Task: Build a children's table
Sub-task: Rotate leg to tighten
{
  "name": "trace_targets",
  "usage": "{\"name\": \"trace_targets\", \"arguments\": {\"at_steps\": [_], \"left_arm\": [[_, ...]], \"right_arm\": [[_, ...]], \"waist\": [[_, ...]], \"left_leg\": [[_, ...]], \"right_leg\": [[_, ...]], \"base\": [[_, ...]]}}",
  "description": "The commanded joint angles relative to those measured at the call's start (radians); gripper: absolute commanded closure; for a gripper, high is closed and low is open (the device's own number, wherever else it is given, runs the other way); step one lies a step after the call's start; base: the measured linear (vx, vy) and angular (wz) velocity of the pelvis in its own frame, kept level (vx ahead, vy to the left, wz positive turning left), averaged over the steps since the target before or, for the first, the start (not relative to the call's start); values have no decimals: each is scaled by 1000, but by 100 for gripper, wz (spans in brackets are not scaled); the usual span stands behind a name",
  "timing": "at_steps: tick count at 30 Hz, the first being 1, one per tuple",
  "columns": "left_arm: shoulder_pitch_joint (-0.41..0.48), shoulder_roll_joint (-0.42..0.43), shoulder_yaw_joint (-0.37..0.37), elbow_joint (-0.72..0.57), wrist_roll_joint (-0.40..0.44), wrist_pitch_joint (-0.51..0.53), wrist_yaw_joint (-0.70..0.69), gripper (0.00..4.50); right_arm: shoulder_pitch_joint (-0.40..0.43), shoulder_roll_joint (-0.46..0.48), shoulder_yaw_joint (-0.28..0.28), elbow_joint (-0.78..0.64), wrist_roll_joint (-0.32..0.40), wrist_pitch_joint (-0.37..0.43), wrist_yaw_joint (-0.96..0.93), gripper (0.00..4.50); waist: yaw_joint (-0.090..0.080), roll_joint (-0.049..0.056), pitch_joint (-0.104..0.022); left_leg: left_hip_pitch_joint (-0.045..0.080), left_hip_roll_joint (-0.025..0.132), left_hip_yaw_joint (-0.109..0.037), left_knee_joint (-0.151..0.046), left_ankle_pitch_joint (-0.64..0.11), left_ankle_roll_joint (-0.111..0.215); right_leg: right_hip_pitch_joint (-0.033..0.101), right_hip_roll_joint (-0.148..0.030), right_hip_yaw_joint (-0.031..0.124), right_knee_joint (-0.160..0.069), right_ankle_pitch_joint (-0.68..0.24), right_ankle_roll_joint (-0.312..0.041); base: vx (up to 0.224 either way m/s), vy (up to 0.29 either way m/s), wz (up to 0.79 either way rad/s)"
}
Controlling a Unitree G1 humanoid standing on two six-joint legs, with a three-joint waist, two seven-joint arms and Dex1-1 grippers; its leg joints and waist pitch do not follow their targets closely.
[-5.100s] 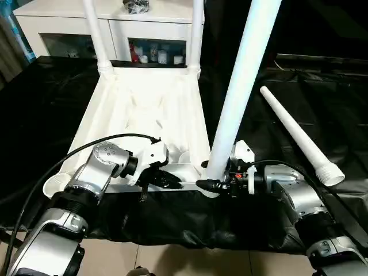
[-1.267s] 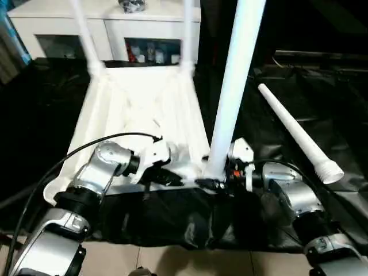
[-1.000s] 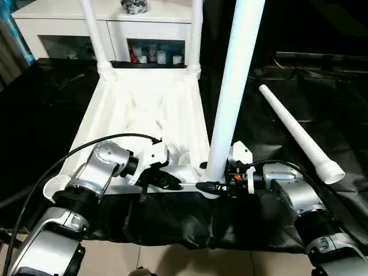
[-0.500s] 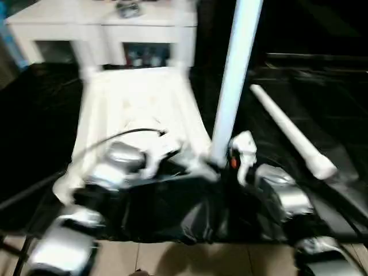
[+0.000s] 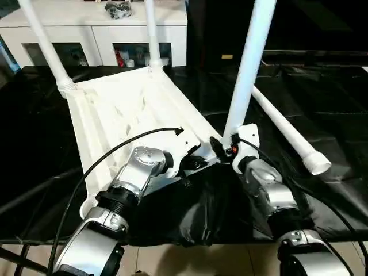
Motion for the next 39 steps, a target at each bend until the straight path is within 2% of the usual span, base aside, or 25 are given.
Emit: {"name": "trace_targets", "arguments": {"at_steps": [1,4,5,6,8,11,12,13,14,15,16,17,18,19,20,21,26,27,29,30,31,33,35,37,39], "left_arm": [[-26,-10,-28,12,-3,-38,-18,450],[-32,-6,-24,31,-2,-58,-17,450],[-33,-5,-23,34,-4,-62,-19,450],[-35,-5,-22,38,-4,-66,-21,450],[-39,-5,-17,47,-5,-72,-17,450],[-49,-6,-8,81,-8,-97,-4,450],[-55,-9,-6,102,-12,-114,-7,450],[-56,-10,-5,106,-13,-118,-8,450],[-58,-13,3,110,-17,-124,3,450],[-59,-17,12,111,-27,-123,4,450],[-59,-21,28,106,-47,-138,-5,423],[-59,-24,42,96,-65,-144,-14,406],[-59,-26,50,88,-77,-148,-22,406],[-56,-21,55,71,-90,-138,-43,395],[-56,-21,55,70,-90,-139,-43,385],[-56,-15,70,54,-96,-157,-17,385],[-63,5,130,-1,-138,-151,28,375],[-73,43,161,-29,-134,-157,70,375],[-80,105,178,-57,-102,-150,108,375],[-80,118,181,-65,-98,-144,119,375],[-77,147,189,-84,-89,-119,132,375],[-61,229,205,-126,-46,-50,165,375],[-43,288,224,-158,-20,11,187,390],[-20,349,235,-185,26,64,237,409],[6,405,232,-215,68,114,269,412]], "right_arm": [[17,6,55,2,-27,18,46,42],[49,-51,82,-63,-57,22,75,42],[57,-64,81,-83,-54,29,87,42],[63,-73,79,-97,-50,36,97,42],[86,-101,75,-156,-27,62,144,42],[160,-186,84,-340,32,131,288,42],[208,-243,98,-442,59,173,365,42],[219,-258,102,-465,64,183,382,42],[236,-282,102,-498,71,196,400,42],[249,-302,99,-523,77,209,411,42],[262,-320,92,-552,86,228,422,36],[271,-336,81,-575,90,246,420,36],[275,-343,73,-586,91,257,417,33],[288,-357,57,-622,107,296,422,33],[288,-357,57,-624,108,298,423,33],[313,-380,59,-683,131,342,449,33],[340,-390,93,-740,139,385,472,33],[323,-358,121,-698,92,368,431,33],[299,-315,146,-651,58,375,381,33],[297,-311,151,-652,59,388,372,33],[294,-302,159,-652,57,401,362,33],[289,-290,178,-662,61,435,357,33],[289,-285,187,-675,71,466,361,33],[290,-285,197,-684,66,478,367,68],[289,-279,200,-684,64,490,365,68]], "waist": [[1,6,-60],[5,6,-60],[9,0,-60],[12,-1,-61],[20,2,-61],[34,-4,-62],[39,-13,-62],[43,-11,-62],[44,-11,-63],[45,-15,-64],[44,-21,-62],[46,-22,-64],[46,-18,-65],[46,-24,-66],[51,-21,-69],[49,-20,-64],[48,-21,-67],[48,-21,-67],[38,-24,-67],[32,-22,-64],[34,-19,-64],[31,-16,-62],[31,-11,-63],[34,-8,-65],[32,-7,-65]], "left_leg": [[6,23,-20,-63,-289,39],[7,23,-17,-61,-275,46],[9,22,-15,-59,-266,53],[9,23,-15,-58,-250,60],[7,26,-15,-58,-229,69],[4,25,-13,-55,-202,87],[2,26,-12,-54,-195,96],[0,27,-14,-54,-184,99],[-5,26,-14,-53,-175,105],[-5,26,-14,-51,-175,108],[-10,21,-14,-51,-163,108],[-11,21,-15,-50,-153,109],[-8,23,-14,-49,-149,113],[-10,23,-13,-47,-142,113],[-8,26,-14,-46,-126,116],[-11,27,-14,-47,-131,119],[-12,26,-14,-44,-125,122],[-12,27,-14,-43,-125,113],[-15,24,-16,-46,-123,99],[-11,25,-16,-48,-138,87],[-4,28,-15,-47,-145,78],[-7,29,-18,-51,-142,68],[-2,29,-16,-49,-142,62],[-2,30,-17,-49,-129,55],[-4,30,-17,-49,-129,52]], "right_leg": [[42,-75,40,-77,-283,-187],[43,-77,41,-79,-295,-184],[42,-76,42,-81,-298,-179],[43,-77,44,-77,-292,-180],[43,-76,43,-77,-281,-174],[47,-71,44,-73,-247,-163],[48,-72,44,-72,-237,-163],[51,-73,44,-71,-236,-156],[51,-76,43,-69,-236,-155],[50,-78,42,-71,-255,-150],[53,-76,41,-71,-269,-142],[54,-77,41,-70,-273,-138],[47,-78,40,-74,-286,-138],[49,-78,41,-71,-280,-142],[47,-79,42,-65,-247,-158],[46,-74,41,-65,-236,-164],[47,-76,40,-60,-200,-166],[45,-78,40,-58,-210,-169],[44,-76,37,-56,-216,-164],[43,-74,38,-59,-242,-155],[39,-76,41,-59,-252,-155],[41,-73,41,-53,-244,-150],[37,-73,44,-54,-235,-149],[38,-73,45,-48,-200,-157],[39,-71,45,-44,-180,-159]], "base": [[0,0,0],[0,0,0],[0,0,0],[0,0,0],[0,0,0],[0,0,0],[0,0,0],[0,0,0],[0,0,0],[0,0,0],[0,0,0],[0,0,0],[0,0,0],[0,0,0],[0,0,0],[0,0,0],[0,0,0],[0,0,0],[0,0,0],[0,0,0],[0,0,0],[0,0,0],[0,0,0],[0,0,0],[0,0,0]]}}
